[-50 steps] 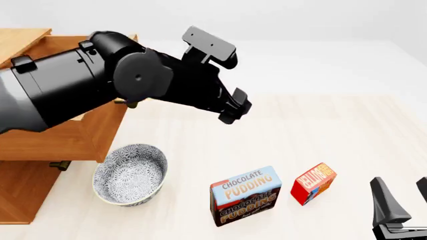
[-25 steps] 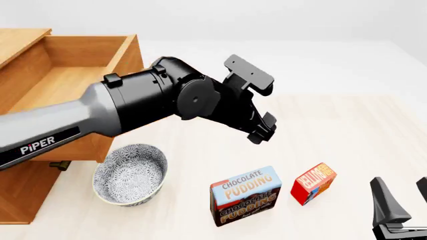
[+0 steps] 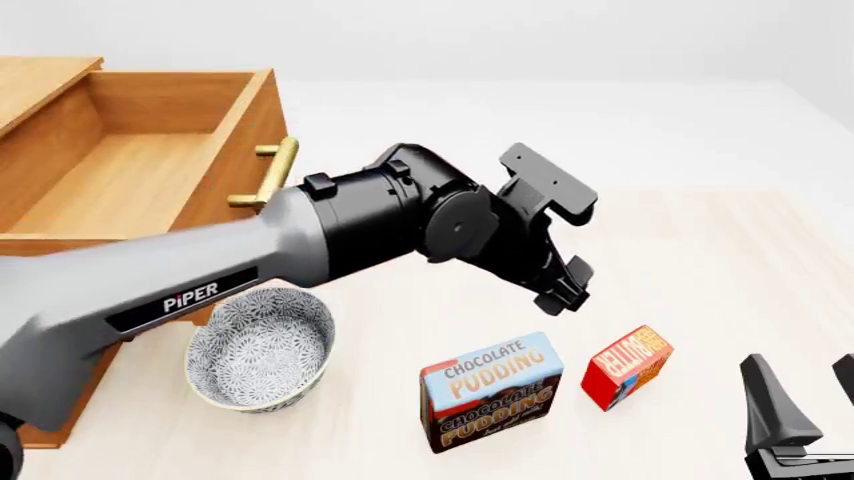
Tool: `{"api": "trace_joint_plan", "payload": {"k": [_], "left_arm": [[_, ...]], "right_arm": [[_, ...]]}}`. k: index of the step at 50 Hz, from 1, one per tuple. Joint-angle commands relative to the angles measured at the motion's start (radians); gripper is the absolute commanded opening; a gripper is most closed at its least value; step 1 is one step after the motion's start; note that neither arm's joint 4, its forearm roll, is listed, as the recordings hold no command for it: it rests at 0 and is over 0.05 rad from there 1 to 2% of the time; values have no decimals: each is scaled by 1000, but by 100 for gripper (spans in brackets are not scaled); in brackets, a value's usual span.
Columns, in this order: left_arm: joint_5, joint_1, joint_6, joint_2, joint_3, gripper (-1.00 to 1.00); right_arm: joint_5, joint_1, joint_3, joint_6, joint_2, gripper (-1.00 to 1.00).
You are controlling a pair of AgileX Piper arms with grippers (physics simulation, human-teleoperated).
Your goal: Put the butter at the back in the top drawer of the cabinet and close it.
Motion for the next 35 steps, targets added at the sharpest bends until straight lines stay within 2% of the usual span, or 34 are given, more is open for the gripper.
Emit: {"api": "trace_joint_plan", "payload": {"k": [1,35], "left_arm": [[15,-26,2,62,-58,100],[42,-70,35,237,-191,100]], "right_arm": [[0,0,0,0,0,100],[0,0,0,0,0,100]]}}
